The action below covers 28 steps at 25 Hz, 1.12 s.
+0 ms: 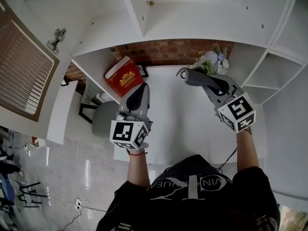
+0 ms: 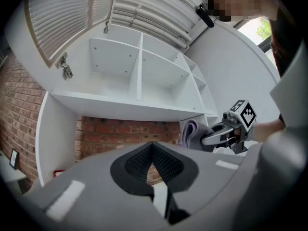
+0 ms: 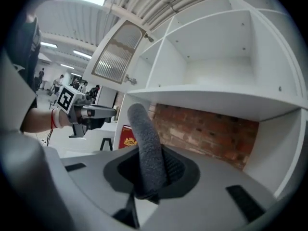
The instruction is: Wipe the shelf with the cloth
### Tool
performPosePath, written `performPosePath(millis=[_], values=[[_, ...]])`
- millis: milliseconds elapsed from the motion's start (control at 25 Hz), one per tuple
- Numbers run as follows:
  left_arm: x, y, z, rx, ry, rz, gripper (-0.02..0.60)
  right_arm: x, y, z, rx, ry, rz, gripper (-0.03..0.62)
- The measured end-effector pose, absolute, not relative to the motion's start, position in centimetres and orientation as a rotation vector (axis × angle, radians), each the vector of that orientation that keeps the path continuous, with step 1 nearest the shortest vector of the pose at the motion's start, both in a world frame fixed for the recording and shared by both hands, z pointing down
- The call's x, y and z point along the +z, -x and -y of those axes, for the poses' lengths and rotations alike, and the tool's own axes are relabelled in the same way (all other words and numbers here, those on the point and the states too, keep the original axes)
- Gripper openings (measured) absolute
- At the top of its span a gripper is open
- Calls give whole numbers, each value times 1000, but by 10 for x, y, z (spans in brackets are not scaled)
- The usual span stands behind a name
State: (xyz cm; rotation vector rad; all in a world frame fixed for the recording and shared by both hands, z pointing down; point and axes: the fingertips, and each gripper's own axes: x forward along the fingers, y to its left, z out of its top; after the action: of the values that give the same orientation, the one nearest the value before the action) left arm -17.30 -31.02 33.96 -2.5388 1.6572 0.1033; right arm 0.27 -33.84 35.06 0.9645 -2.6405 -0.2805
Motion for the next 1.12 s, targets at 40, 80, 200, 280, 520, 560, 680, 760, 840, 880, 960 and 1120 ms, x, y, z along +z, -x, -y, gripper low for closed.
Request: performPosePath(millis=[40,80,200,280,520,560,680,760,840,880,960,1120], values=[[340,177,310,108,2527,-1665,11,354,-7,340,-250,-987,2647,75],[341,181,309,113,2517,-1675,12,357,-10,342,-214,-1015,2660,75],[348,187,308,115,2499,-1702,11,362,-21,346,-113,-1116,2705,75],[353,188,307,115,2493,-1712,12,363,-27,348,-76,-1174,2720,75],[365,194,307,133,2479,-1741,11,370,-34,348,21,-1251,2759,75],[366,194,306,135,2476,-1741,11,370,-35,348,29,-1258,2763,75],[367,194,306,138,2468,-1740,12,371,-38,348,34,-1276,2769,75],[366,195,306,142,2465,-1741,12,370,-40,348,30,-1281,2769,75],[363,197,307,150,2460,-1741,11,368,-43,349,19,-1288,2763,75],[362,198,307,155,2457,-1742,12,367,-45,350,15,-1298,2760,75],[360,200,307,168,2454,-1747,12,364,-51,351,10,-1328,2756,75],[359,203,308,193,2455,-1756,12,360,-59,352,24,-1363,2771,75]])
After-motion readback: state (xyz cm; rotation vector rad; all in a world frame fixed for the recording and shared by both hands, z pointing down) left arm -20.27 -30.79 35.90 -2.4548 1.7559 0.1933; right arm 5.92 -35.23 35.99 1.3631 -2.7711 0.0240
